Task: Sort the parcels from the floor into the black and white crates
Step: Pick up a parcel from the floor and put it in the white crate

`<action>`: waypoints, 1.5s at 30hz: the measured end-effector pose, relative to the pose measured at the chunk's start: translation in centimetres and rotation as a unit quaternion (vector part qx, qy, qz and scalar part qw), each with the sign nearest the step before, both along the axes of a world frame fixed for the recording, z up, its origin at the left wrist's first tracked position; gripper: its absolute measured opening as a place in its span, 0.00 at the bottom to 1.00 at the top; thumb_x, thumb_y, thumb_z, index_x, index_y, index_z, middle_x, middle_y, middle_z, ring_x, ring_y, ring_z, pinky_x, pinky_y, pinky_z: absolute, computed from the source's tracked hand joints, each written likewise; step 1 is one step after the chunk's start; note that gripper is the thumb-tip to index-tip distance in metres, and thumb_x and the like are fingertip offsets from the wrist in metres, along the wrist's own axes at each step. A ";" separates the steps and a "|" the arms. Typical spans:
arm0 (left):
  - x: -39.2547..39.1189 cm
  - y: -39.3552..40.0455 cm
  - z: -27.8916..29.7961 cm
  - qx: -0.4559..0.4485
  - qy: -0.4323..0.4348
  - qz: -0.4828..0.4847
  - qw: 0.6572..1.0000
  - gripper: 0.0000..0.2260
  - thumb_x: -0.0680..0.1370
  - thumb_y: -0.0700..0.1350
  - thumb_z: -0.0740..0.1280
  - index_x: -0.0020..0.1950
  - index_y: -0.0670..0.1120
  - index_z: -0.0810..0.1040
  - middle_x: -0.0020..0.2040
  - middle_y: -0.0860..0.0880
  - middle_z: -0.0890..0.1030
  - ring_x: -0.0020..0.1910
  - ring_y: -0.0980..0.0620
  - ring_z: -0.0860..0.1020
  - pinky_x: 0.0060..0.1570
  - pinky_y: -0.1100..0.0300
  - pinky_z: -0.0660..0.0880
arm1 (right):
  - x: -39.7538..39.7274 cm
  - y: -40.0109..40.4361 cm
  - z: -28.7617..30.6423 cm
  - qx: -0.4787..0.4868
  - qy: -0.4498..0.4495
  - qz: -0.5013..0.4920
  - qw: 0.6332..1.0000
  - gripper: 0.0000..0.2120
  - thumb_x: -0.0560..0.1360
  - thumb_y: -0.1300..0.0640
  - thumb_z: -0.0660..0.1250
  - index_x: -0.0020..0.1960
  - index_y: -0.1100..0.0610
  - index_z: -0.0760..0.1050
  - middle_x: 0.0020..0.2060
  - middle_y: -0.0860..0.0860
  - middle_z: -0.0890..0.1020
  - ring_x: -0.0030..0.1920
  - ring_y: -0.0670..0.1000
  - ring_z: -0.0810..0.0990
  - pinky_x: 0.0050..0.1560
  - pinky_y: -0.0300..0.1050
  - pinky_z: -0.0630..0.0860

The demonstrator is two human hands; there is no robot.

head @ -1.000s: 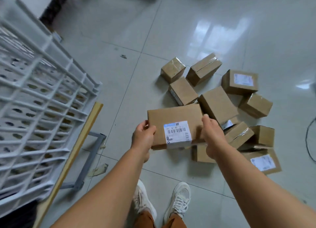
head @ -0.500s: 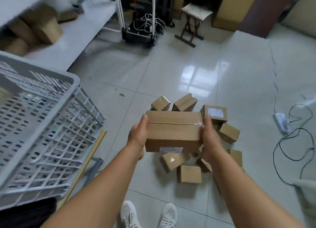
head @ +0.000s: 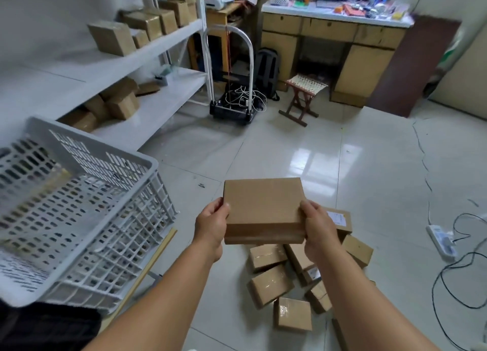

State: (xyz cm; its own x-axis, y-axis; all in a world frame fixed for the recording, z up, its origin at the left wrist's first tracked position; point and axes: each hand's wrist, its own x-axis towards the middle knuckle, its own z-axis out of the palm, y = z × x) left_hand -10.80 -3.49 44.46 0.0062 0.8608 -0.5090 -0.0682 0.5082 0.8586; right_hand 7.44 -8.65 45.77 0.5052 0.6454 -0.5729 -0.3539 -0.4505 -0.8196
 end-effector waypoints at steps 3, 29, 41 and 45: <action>-1.2 0.2 1.6 0.045 -0.008 0.016 0.999 0.13 0.79 0.39 0.62 0.63 0.48 0.77 0.56 0.48 0.82 0.57 0.47 0.78 0.55 0.54 0.75 | -1.1 0.7 1.3 0.030 -0.003 0.005 1.000 0.10 0.78 0.52 0.64 0.58 0.49 0.75 0.58 0.52 0.78 0.59 0.55 0.76 0.60 0.54 0.74; -25.7 9.6 11.8 0.150 0.042 0.313 0.937 0.19 0.81 0.38 0.60 0.71 0.50 0.69 0.59 0.50 0.74 0.56 0.52 0.73 0.55 0.59 0.69 | -27.7 18.6 9.5 0.168 -0.010 0.216 0.962 0.12 0.80 0.61 0.60 0.59 0.49 0.77 0.48 0.48 0.80 0.43 0.46 0.75 0.37 0.39 0.71; -34.0 12.6 6.8 0.029 0.099 0.421 0.901 0.24 0.78 0.33 0.61 0.72 0.49 0.65 0.65 0.47 0.74 0.53 0.51 0.72 0.52 0.59 0.69 | -39.6 25.8 4.6 0.093 -0.007 0.368 0.925 0.24 0.78 0.66 0.61 0.71 0.51 0.68 0.61 0.54 0.76 0.56 0.54 0.76 0.47 0.46 0.74; -35.9 14.5 4.8 -0.015 0.107 0.482 0.870 0.25 0.79 0.34 0.60 0.74 0.53 0.64 0.66 0.48 0.73 0.45 0.54 0.73 0.37 0.65 0.70 | -42.8 29.0 2.2 0.065 -0.028 0.425 0.902 0.22 0.76 0.65 0.63 0.70 0.55 0.69 0.58 0.55 0.77 0.55 0.55 0.76 0.48 0.47 0.73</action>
